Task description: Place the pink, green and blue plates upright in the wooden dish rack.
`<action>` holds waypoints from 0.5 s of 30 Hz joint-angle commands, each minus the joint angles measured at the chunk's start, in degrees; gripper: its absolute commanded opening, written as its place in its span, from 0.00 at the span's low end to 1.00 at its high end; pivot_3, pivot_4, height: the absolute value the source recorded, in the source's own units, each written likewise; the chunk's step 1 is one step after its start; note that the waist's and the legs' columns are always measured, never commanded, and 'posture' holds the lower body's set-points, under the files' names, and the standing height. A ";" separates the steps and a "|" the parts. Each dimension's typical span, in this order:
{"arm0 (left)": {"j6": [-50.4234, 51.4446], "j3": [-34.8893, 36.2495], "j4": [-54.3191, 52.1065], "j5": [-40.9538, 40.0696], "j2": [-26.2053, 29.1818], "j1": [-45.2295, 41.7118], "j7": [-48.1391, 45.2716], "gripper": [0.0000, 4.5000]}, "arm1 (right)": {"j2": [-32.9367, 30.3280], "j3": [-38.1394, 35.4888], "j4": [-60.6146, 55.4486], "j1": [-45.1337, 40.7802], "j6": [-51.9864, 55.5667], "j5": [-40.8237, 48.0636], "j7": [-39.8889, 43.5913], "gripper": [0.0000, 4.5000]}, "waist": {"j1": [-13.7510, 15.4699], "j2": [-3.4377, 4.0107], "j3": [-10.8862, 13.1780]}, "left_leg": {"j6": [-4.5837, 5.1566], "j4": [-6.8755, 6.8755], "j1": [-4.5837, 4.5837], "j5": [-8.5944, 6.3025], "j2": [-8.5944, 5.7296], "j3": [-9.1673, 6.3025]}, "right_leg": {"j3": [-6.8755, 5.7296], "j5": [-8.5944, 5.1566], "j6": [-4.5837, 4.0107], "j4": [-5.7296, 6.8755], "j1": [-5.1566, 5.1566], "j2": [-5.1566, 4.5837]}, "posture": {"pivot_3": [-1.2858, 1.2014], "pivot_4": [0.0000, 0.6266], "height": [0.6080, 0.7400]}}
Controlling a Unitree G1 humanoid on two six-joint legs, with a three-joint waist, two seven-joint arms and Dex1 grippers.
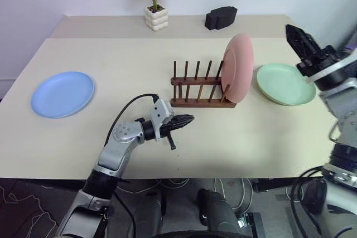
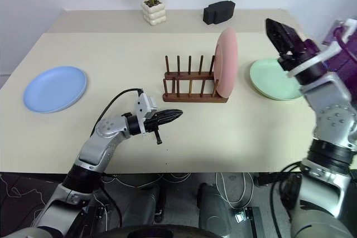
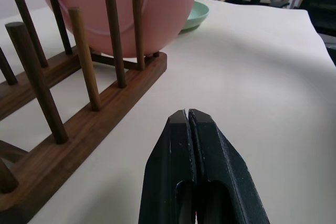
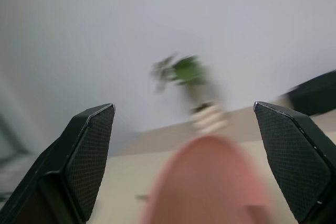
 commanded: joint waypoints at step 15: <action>-1.22 -0.55 0.52 0.03 -1.30 -2.27 -1.80 0.00 | -11.79 29.32 26.75 3.67 -28.82 -48.95 8.81 0.96 | -1.33 0.10 0.00 | 0.05 0.01 0.07 -0.03 -0.04 0.14 | 0.10 0.00 -0.01 0.01 -0.02 0.05 | 0.52 0.24 0.97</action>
